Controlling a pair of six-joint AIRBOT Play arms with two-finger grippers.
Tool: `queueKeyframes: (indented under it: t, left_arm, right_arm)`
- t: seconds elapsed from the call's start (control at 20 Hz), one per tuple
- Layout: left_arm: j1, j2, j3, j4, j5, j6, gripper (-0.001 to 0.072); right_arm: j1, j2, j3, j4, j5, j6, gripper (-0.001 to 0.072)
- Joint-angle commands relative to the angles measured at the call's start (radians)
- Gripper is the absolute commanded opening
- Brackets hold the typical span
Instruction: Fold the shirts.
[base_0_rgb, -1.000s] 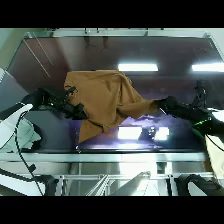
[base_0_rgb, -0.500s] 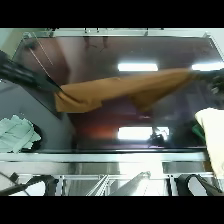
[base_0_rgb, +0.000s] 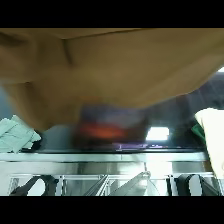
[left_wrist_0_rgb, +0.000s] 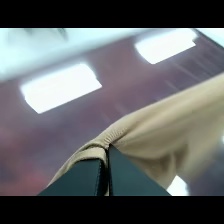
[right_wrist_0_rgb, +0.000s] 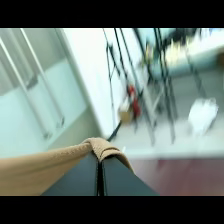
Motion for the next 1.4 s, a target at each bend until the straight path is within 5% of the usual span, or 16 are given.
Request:
queueKeyframes:
  t: [0.0,0.25,0.5,0.8,1.05,1.1,1.15,1.2,1.3,1.35]
  left_arm:
    - [0.029,0.04,-0.002,-0.006,-0.081,0.037,0.0027]
    - [-0.09,-0.188,-0.177,-0.004,-0.05,0.059,0.0028]
    - [-0.261,-0.587,-0.231,0.015,-0.167,0.252,0.0028]
    - [-0.336,-1.145,0.051,0.073,-0.207,0.206,0.0028]
    - [-0.31,-1.23,0.046,0.063,-0.325,0.118,0.0032]
    - [-0.299,-1.222,0.047,0.064,-0.325,0.118,0.0177]
    - [-0.282,-1.205,0.047,0.063,-0.321,0.109,0.0468]
    - [-0.268,-1.182,0.047,0.063,-0.317,0.089,0.072]
    - [-0.225,-1.126,0.047,0.065,-0.284,0.075,0.0705]
    - [-0.199,-1.094,0.047,0.067,-0.261,0.069,0.0705]
  right_arm:
    - [-0.008,0.035,0.026,0.028,-0.068,-0.045,0.0015]
    - [0.173,-0.214,0.01,-0.071,0.01,-0.045,0.0016]
    - [0.52,-0.639,-0.035,-0.337,-0.119,-0.053,0.0016]
    - [0.616,-1.069,-0.018,-0.325,-0.425,-0.093,0.0016]
    - [0.601,-1.092,0.038,-0.327,-0.602,-0.116,0.0022]
    - [0.588,-1.092,0.062,-0.332,-0.583,-0.115,0.0143]
    - [0.567,-1.089,0.089,-0.332,-0.536,-0.111,0.0353]
    - [0.541,-1.081,0.109,-0.332,-0.461,-0.109,0.0405]
    - [0.47,-1.057,0.121,-0.339,-0.296,-0.023,0.0388]
    - [0.43,-1.049,0.121,-0.36,-0.209,0.029,0.0298]
